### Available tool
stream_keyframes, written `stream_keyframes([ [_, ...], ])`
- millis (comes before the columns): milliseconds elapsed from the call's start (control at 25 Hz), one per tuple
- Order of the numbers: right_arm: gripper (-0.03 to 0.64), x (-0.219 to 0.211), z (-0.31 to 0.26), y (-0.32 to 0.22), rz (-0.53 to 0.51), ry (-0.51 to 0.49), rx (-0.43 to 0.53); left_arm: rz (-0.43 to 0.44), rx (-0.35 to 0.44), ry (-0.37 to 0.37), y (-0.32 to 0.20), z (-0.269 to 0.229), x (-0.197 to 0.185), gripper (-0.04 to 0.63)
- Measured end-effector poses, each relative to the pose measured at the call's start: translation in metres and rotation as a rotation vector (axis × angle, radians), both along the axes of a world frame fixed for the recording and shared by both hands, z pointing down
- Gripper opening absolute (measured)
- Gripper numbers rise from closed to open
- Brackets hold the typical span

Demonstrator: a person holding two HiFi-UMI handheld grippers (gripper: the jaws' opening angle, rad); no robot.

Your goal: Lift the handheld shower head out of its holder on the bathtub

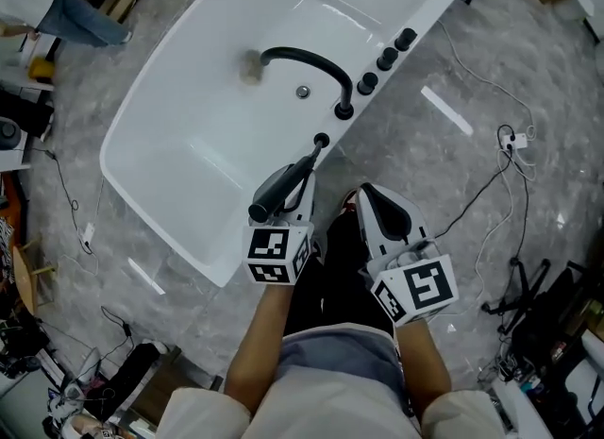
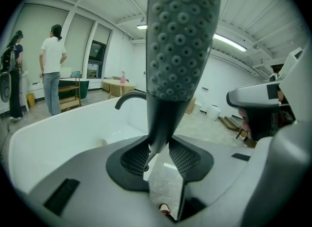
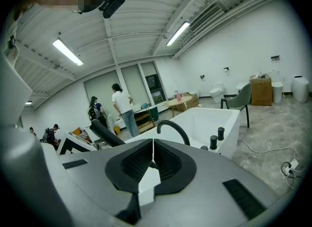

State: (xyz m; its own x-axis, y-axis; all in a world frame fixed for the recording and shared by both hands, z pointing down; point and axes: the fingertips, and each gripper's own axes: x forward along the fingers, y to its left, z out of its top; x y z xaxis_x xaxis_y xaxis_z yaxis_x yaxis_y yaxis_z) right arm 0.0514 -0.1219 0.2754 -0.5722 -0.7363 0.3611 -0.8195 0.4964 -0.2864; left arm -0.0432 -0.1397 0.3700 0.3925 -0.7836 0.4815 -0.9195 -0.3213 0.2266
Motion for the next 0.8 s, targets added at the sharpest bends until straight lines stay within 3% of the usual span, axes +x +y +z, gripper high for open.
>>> stream_keyframes([
  [560,0.020,0.007,-0.071,0.025,-0.088,0.052,0.105,0.055,0.087,-0.009,0.020,-0.059,0.004,0.137],
  [800,0.020,0.009,-0.086,0.043,-0.071,0.054,0.122,0.077,0.110,0.003,0.035,-0.075,0.011,0.137],
])
